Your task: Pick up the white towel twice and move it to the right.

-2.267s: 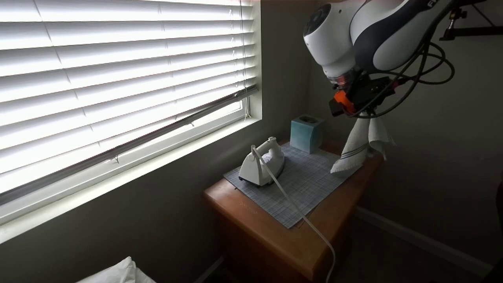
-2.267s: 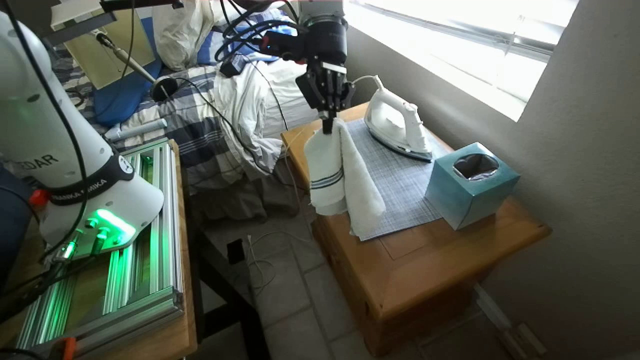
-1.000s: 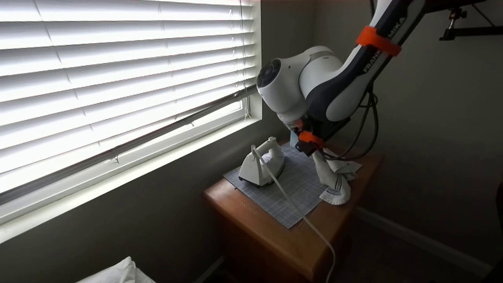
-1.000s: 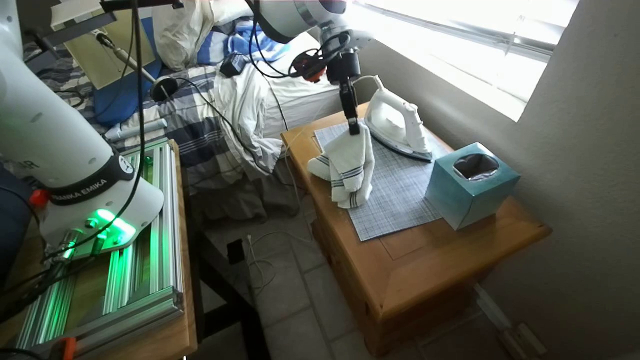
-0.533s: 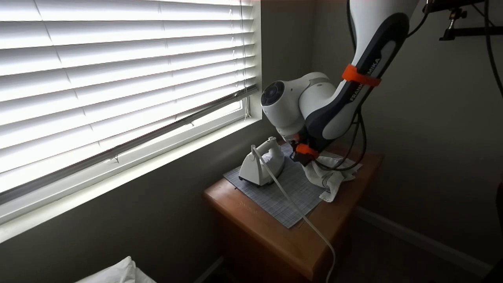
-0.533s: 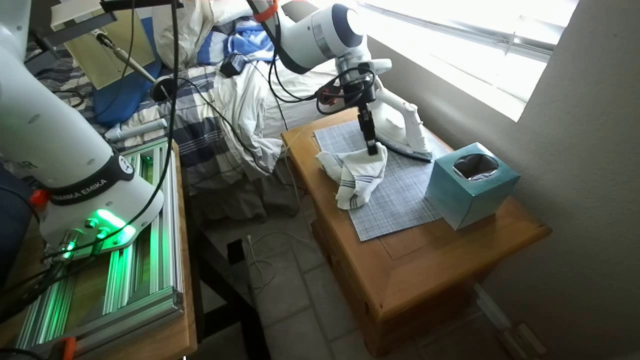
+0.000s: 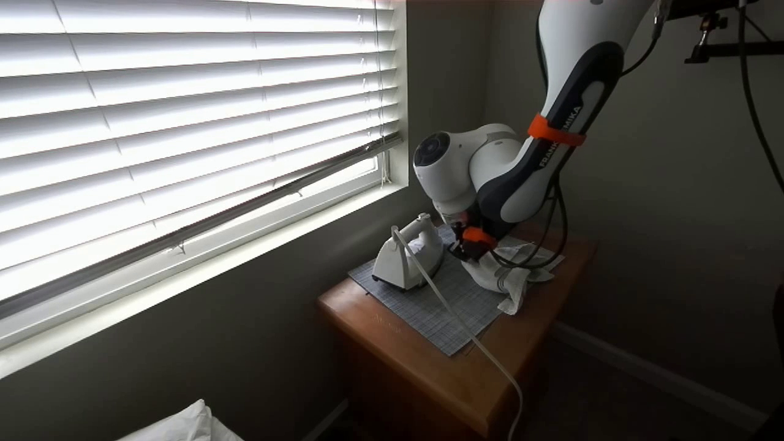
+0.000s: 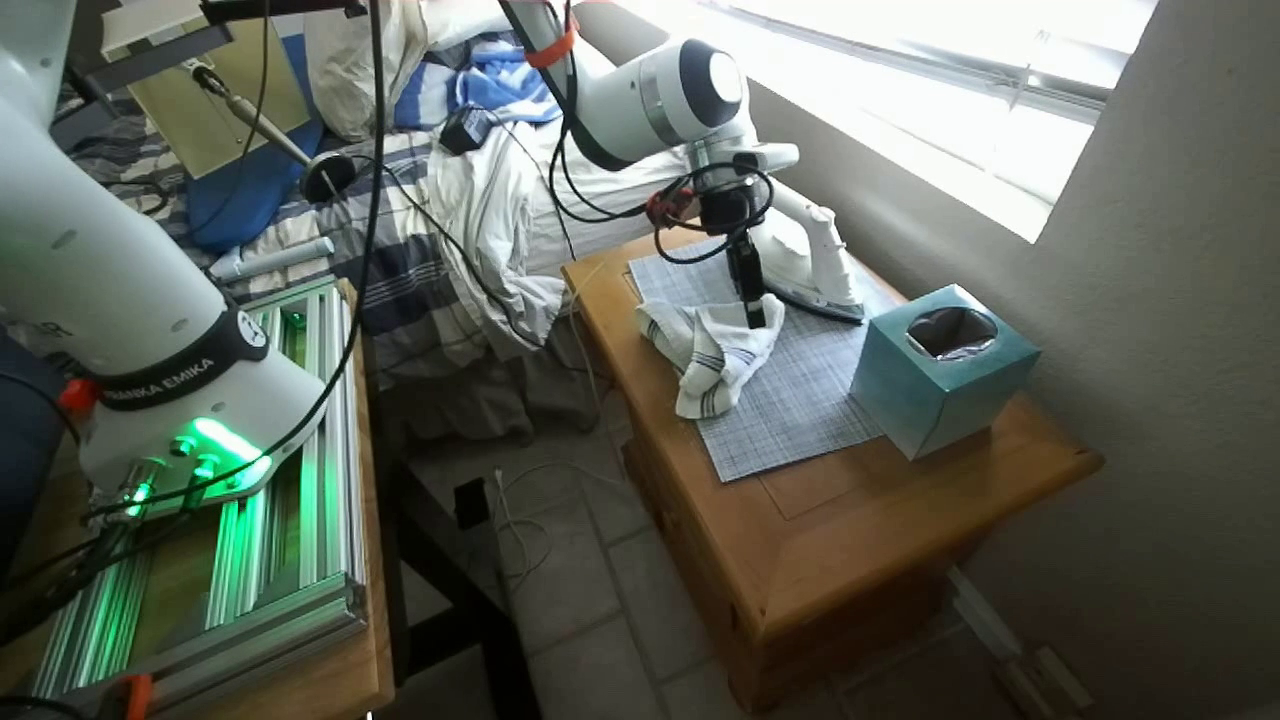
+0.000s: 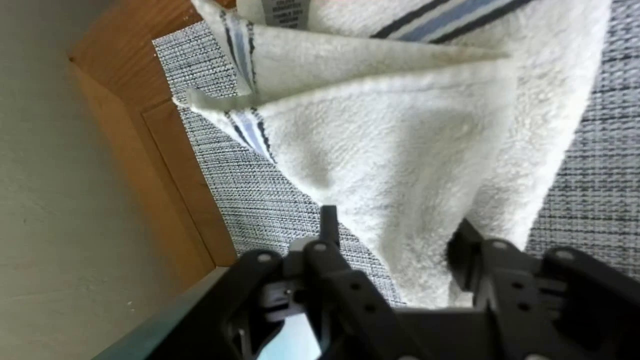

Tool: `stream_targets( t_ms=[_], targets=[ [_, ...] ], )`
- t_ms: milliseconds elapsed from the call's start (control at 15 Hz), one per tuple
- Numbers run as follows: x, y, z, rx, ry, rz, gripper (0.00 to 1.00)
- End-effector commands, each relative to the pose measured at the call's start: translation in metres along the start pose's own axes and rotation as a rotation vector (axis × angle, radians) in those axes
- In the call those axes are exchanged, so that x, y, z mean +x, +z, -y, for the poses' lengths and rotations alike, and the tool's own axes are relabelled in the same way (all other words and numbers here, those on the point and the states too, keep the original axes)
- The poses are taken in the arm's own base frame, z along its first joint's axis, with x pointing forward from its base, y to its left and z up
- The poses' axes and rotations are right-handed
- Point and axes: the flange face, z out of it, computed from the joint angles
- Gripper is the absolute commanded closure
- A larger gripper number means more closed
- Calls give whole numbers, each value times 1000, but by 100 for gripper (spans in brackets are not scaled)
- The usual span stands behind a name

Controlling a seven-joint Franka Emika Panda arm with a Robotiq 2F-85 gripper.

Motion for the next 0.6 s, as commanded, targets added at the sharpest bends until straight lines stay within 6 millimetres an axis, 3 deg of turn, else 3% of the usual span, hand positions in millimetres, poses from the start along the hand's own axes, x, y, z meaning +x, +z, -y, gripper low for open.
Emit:
stream_targets(
  t_ms=[0,200,533],
  targets=[
    [5,-39,-33,43,45,33,14],
    [1,-75,-54,99,49,120,0],
    [5,-114,-59,231,122,344,0]
  ],
)
